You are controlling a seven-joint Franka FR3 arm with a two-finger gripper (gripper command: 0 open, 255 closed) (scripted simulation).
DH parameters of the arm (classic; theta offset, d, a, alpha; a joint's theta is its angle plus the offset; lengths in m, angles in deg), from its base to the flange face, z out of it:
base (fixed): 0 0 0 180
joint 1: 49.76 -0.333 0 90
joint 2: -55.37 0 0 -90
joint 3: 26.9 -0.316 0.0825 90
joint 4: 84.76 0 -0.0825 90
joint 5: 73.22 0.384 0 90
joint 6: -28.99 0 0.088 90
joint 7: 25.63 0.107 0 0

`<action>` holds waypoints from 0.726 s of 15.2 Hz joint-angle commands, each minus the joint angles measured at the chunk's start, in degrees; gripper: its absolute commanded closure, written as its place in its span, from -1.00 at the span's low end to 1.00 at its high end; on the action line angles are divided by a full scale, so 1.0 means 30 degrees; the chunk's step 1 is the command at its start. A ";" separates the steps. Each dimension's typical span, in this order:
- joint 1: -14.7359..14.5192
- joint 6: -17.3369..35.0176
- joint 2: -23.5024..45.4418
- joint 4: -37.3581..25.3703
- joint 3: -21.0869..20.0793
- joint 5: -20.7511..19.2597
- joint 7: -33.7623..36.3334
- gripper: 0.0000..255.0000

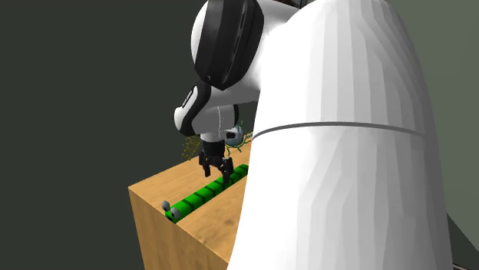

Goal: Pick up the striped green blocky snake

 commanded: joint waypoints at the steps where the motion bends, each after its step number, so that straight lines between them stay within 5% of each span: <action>1: -0.0123 0.0296 0.0371 -0.0061 0.0126 -0.0171 0.0112 -1.00; 5: -0.0216 0.0730 0.0752 0.0015 0.0278 -0.0370 0.0232 -1.00; 6: -0.0213 0.0748 0.0746 0.0039 0.0278 -0.0371 0.0238 1.00; 11: -0.0205 0.0755 0.0733 0.0059 0.0276 -0.0369 0.0235 1.00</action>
